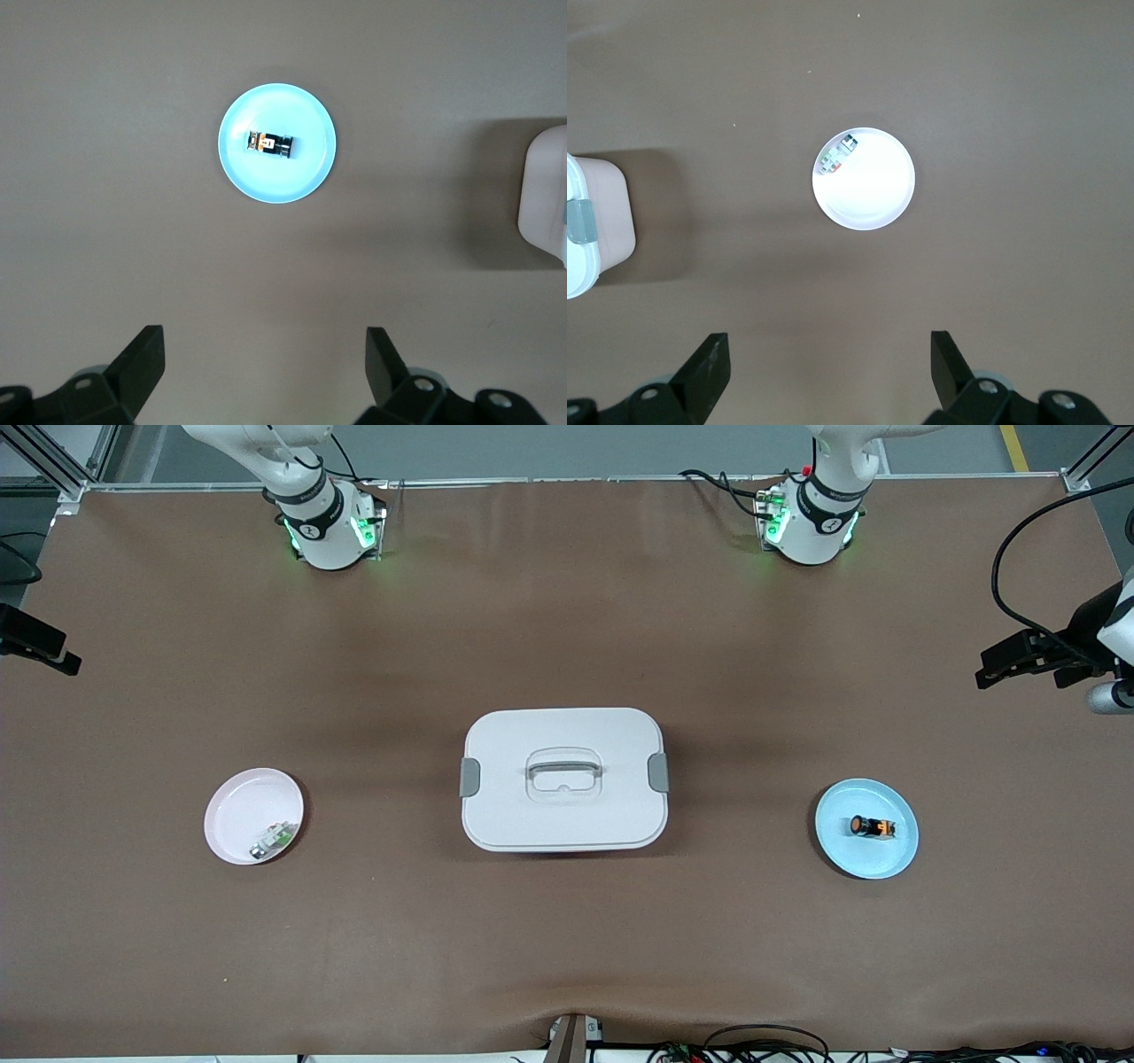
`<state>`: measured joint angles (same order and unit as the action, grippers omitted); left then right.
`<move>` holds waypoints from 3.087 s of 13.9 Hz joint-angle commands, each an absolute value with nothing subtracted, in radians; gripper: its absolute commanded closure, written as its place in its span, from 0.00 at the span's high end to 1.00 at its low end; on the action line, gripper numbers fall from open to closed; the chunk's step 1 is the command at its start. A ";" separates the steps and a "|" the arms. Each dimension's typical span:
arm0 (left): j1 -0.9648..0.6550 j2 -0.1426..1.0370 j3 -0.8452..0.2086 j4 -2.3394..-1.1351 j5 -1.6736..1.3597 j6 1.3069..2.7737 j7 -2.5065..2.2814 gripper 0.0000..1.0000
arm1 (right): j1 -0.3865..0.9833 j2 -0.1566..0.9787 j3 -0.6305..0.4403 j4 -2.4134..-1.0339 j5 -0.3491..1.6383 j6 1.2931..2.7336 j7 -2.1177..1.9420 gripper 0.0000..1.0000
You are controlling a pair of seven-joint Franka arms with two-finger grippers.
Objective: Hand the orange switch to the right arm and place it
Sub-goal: 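Move the left gripper down over the black-orange switch on the blue plate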
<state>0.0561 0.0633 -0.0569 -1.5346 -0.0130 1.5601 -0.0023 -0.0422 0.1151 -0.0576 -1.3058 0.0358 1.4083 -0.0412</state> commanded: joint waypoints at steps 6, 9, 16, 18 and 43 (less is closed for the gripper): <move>0.055 0.077 -0.061 -1.520 0.003 1.551 0.009 1.00 | -0.061 0.110 -0.046 -1.310 0.051 1.414 -0.028 1.00; 0.063 0.103 -0.061 -1.519 0.000 1.558 0.011 1.00 | -0.060 0.110 -0.046 -1.310 0.051 1.414 -0.028 1.00; 0.072 0.204 -0.058 -1.519 0.005 1.663 0.026 1.00 | -0.066 0.110 -0.046 -1.310 0.051 1.416 -0.028 1.00; 0.074 0.257 -0.060 -1.519 -0.003 1.687 0.018 1.00 | -0.071 0.110 -0.046 -1.310 0.052 1.416 -0.028 1.00; 0.086 0.670 -0.074 -1.532 0.040 2.069 0.190 1.00 | -0.072 0.112 -0.046 -1.308 0.058 1.419 -0.028 1.00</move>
